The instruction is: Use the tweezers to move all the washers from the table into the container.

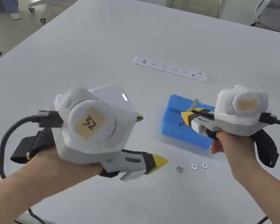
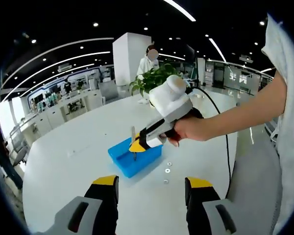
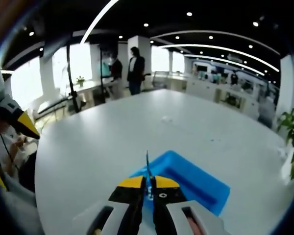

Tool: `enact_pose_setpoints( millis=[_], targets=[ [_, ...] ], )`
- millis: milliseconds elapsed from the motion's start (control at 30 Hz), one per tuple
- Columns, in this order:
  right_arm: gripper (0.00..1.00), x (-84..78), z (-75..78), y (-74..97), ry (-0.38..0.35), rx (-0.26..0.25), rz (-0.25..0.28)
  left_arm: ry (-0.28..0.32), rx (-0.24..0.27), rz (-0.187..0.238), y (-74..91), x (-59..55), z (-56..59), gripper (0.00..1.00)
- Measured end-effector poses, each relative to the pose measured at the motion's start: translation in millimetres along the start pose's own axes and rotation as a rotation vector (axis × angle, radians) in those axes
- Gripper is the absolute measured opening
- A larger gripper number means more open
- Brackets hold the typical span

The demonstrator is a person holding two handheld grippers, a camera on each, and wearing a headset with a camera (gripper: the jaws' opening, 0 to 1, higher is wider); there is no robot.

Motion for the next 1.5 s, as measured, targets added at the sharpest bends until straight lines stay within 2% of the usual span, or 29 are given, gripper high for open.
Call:
enact_pose_setpoints(
  millis=[67,133,167,233,333,467,567,633,733,800,900,967,1000,1033,1133,1233,1300,1367,1500],
  targets=[
    [0.02,0.2,-2.2,6.8,0.034,0.016,0.006,-0.003,-0.016,0.025,-0.5,9.0,-3.6,0.46],
    [0.02,1.2,-5.5,17.0,0.051,0.033,0.004,-0.021,-0.041,0.054,-1.2,18.9,-6.3,0.34],
    [0.02,4.1,-6.8,23.8,0.078,0.031,0.021,-0.025,-0.056,0.066,-2.5,23.5,-7.6,0.31],
    [0.02,6.5,-7.0,31.8,0.114,0.027,0.031,-0.032,-0.074,0.074,-6.3,29.7,-9.8,0.28],
    [0.02,9.3,-9.8,40.2,0.119,0.042,0.040,-0.049,-0.093,0.081,-12.0,37.2,-12.3,0.27],
    [0.02,9.5,-17.2,48.6,0.143,0.085,0.038,-0.068,-0.131,0.104,-22.0,49.8,-17.9,0.23],
    [0.02,3.3,-26.0,51.1,0.171,0.128,0.008,-0.092,-0.195,0.104,-32.5,55.7,-16.4,0.21],
    [0.02,-2.0,-30.2,52.0,0.197,0.156,-0.011,-0.121,-0.232,0.079,-39.0,56.2,-14.2,0.17],
    [0.02,-7.8,-35.3,52.9,0.218,0.189,-0.034,-0.136,-0.271,0.077,-47.2,57.1,-11.2,0.11],
    [0.02,-11.6,-39.6,53.9,0.227,0.225,-0.051,-0.151,-0.337,0.055,-53.5,54.1,-6.7,0.09],
    [0.02,-17.3,-41.7,55.1,0.255,0.248,-0.072,-0.205,-0.411,0.007,-61.8,46.9,-2.9,0.15],
    [0.02,-19.5,-42.8,55.6,0.263,0.268,-0.085,-0.228,-0.444,-0.001,-66.6,42.9,-1.9,0.18],
    [0.02,-20.7,-43.1,55.5,0.266,0.274,-0.088,-0.247,-0.475,0.001,-68.6,41.6,-1.0,0.15],
    [0.02,-22.4,-44.3,55.3,0.271,0.290,-0.097,-0.246,-0.474,0.006,-70.2,41.6,-2.1,0.13],
    [0.02,-24.2,-46.3,54.6,0.294,0.303,-0.109,-0.264,-0.513,0.015,-76.8,40.8,-3.2,0.07],
    [0.02,-24.0,-49.5,53.8,0.314,0.323,-0.117,-0.262,-0.583,-0.004,-82.4,35.9,-1.3,0.04],
    [0.02,-24.1,-50.4,53.1,0.329,0.330,-0.121,-0.295,-0.588,0.011,-84.3,33.7,-1.8,0.00],
    [0.02,-26.0,-51.8,51.5,0.339,0.336,-0.128,-0.300,-0.617,-0.004,-84.0,30.6,0.5,0.00],
    [0.02,-31.9,-53.7,50.0,0.357,0.348,-0.136,-0.355,-0.605,-0.003,-82.6,25.0,1.1,0.00]
  ],
)
Point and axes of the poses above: the centre of the closed fingertips' face, and the gripper's own axes: y roughly backward along the fingers, z roughly to its right, x roughly out of its top, the point moved 7 cm from there along y, roughly backward along the fingers, and after that the axes turned 3 degrees about -x, right-handed, at the moved point
